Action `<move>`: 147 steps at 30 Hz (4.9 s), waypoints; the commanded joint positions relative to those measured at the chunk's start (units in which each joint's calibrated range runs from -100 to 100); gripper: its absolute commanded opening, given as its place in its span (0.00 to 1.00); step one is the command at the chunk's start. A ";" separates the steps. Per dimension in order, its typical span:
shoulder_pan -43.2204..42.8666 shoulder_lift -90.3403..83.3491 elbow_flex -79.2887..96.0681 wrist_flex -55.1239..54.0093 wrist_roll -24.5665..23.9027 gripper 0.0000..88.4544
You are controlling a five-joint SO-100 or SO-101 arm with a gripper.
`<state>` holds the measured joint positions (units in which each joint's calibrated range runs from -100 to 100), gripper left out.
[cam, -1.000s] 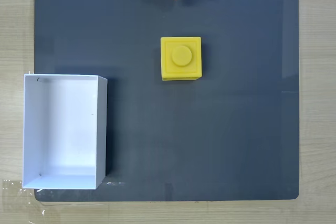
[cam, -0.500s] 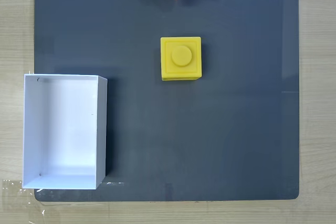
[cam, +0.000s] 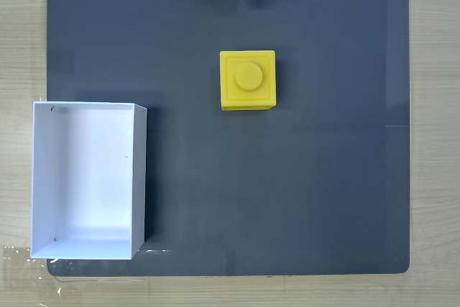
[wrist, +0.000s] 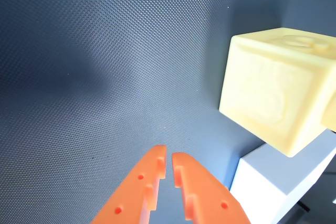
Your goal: Grasp a yellow block and put it in the box
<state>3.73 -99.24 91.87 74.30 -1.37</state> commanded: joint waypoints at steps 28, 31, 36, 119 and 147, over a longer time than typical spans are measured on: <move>0.31 0.17 -0.10 -0.04 -0.10 0.02; 0.31 0.17 -0.10 -0.04 -0.10 0.02; 0.31 0.17 -0.10 -0.04 -0.10 0.02; 0.39 114.50 -87.66 8.08 7.14 0.51; 1.06 107.12 -92.37 8.95 7.41 0.35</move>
<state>4.27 13.61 4.07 82.95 6.18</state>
